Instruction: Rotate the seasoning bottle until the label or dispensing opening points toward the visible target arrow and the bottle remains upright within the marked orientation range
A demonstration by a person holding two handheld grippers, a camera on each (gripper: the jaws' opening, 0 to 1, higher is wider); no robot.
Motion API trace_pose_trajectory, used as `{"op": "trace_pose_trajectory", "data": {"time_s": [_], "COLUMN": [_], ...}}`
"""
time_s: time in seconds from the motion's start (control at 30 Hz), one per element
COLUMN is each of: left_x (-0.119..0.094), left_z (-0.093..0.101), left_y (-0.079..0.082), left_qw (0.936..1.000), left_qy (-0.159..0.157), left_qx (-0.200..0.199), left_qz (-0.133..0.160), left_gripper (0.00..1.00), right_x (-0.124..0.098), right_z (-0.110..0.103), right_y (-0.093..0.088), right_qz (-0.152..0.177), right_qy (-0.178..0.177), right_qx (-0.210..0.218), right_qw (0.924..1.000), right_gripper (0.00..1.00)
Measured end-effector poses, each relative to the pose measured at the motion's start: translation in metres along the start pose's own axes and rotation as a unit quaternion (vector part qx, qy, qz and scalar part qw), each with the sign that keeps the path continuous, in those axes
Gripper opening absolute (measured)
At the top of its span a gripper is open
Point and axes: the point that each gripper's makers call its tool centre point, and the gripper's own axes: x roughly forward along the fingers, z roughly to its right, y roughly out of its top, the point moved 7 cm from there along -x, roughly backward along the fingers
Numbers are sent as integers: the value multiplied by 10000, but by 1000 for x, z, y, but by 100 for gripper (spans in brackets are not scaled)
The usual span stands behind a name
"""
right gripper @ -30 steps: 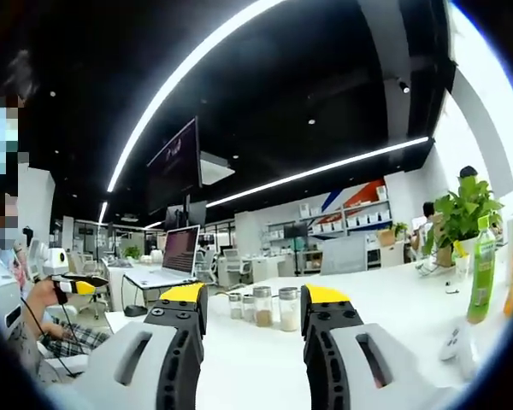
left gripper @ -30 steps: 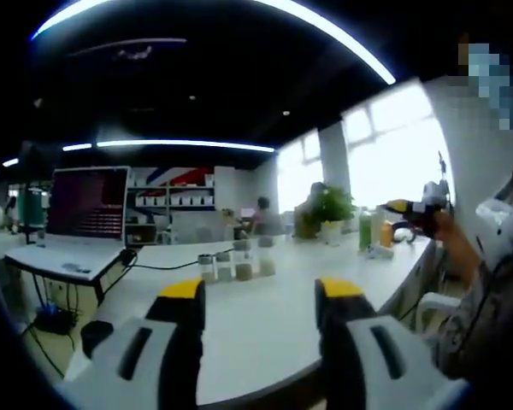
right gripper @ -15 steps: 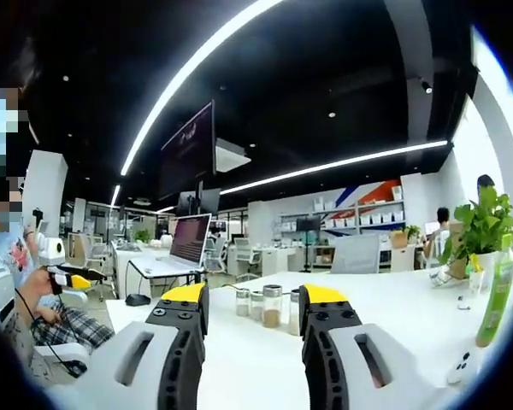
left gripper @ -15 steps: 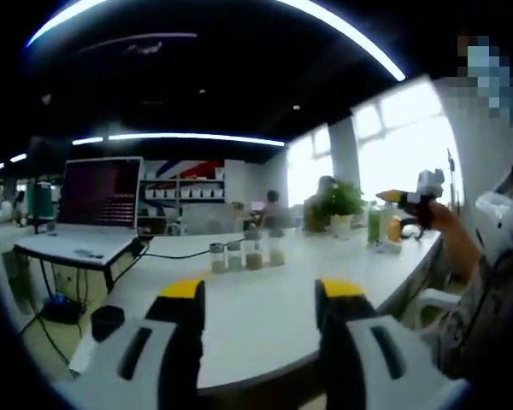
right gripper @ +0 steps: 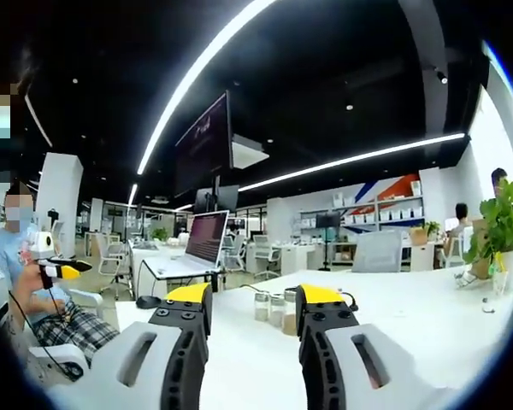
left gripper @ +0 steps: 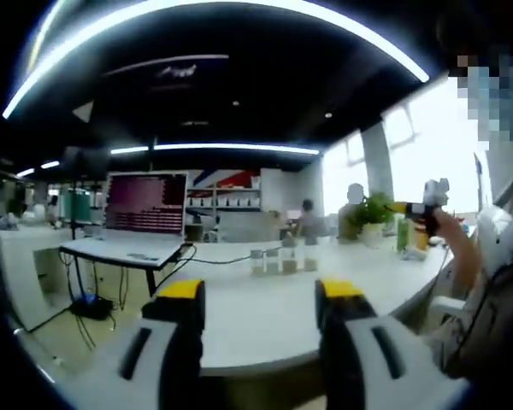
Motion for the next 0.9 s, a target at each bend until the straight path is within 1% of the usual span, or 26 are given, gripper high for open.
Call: {"op": "trace_pose_trajectory", "data": {"time_s": [0.07, 0.2, 0.3, 0.4, 0.5, 0.57, 0.67, 0.77, 0.83, 0.9], "left_x": [0, 3, 5, 10, 15, 16, 17, 19, 20, 19], "left_z": [1, 2, 4, 7, 9, 13, 15, 21, 26, 26], "left_y": [-1, -7, -8, -12, -21, -24, -21, -20, -23, -24], "left_qw": [10000, 9999, 9999, 9999, 9996, 9994, 9995, 9993, 9990, 9987], "left_qy": [4, 65, 60, -16, -49, -120, -178, -301, -365, -391], "left_qx": [-8, 21, 12, -44, -91, -82, -96, -152, -142, -99], "left_qz": [-4, -139, -111, -105, -260, -313, -253, -188, -235, -297], "left_gripper": [54, 54, 54, 54, 54, 54, 54, 54, 54, 54], "right_x": [4, 9, 11, 12, 11, 10, 12, 12, 13, 17], "right_z": [0, 4, 9, 13, 15, 16, 19, 20, 19, 17], "right_y": [-1, 0, -1, -2, -3, -4, -4, -3, -3, -5], "right_qz": [0, 19, 36, 46, 56, 48, -59, -102, -94, -135], "right_qy": [25, 23, -17, -53, -81, -106, -88, -117, -148, -128], "right_qx": [22, 21, 72, 124, 168, 109, 59, -38, -70, -67], "right_qw": [10000, 10000, 10000, 9999, 9998, 9999, 9999, 9999, 9998, 9998], "right_gripper": [37, 36, 35, 35, 34, 34, 34, 34, 34, 34]}}
